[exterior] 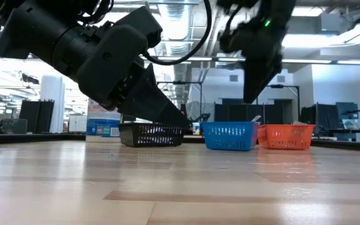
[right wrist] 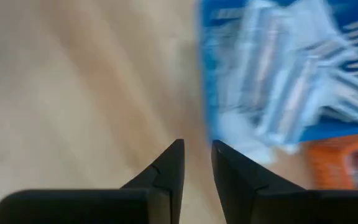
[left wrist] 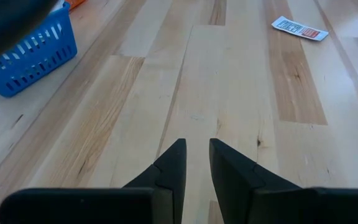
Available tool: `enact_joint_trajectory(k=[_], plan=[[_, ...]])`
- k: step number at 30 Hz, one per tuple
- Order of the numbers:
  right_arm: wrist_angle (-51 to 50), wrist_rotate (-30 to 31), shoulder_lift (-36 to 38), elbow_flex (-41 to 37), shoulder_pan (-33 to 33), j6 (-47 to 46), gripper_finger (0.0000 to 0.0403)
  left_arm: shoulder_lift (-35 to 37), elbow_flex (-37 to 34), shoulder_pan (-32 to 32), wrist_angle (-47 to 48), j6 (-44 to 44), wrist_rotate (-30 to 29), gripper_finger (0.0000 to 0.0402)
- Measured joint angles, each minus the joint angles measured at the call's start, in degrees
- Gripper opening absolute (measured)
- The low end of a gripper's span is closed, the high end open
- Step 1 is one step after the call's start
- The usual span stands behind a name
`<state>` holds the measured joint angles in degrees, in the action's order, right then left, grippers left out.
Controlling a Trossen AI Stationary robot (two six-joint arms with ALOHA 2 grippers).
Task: Pick & Place First Aid Supplies
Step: Put the orange ointment pack into the orange bin
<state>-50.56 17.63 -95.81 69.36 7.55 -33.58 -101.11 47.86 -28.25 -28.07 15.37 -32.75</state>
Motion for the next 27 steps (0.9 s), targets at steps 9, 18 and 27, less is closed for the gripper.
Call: enact_joint_trajectory(k=[9, 18, 27], plan=[[-4.3, -10.2, 1.1, -0.1, 15.4, -10.7, 0.0075, 0.0, 0.0, -0.4, 0.0, 1.6, 0.0, 0.0072], [-3.7, -22.2, 1.0, -4.8, 25.8, -25.4, 0.0078, 0.0, 0.0, -1.0, 0.0, 1.6, 0.0, 0.0072], [-0.1, -22.1, 0.8, -9.0, 25.3, -31.3, 0.0078, 0.0, 0.0, -1.0, 0.0, 1.6, 0.0, 0.0072]])
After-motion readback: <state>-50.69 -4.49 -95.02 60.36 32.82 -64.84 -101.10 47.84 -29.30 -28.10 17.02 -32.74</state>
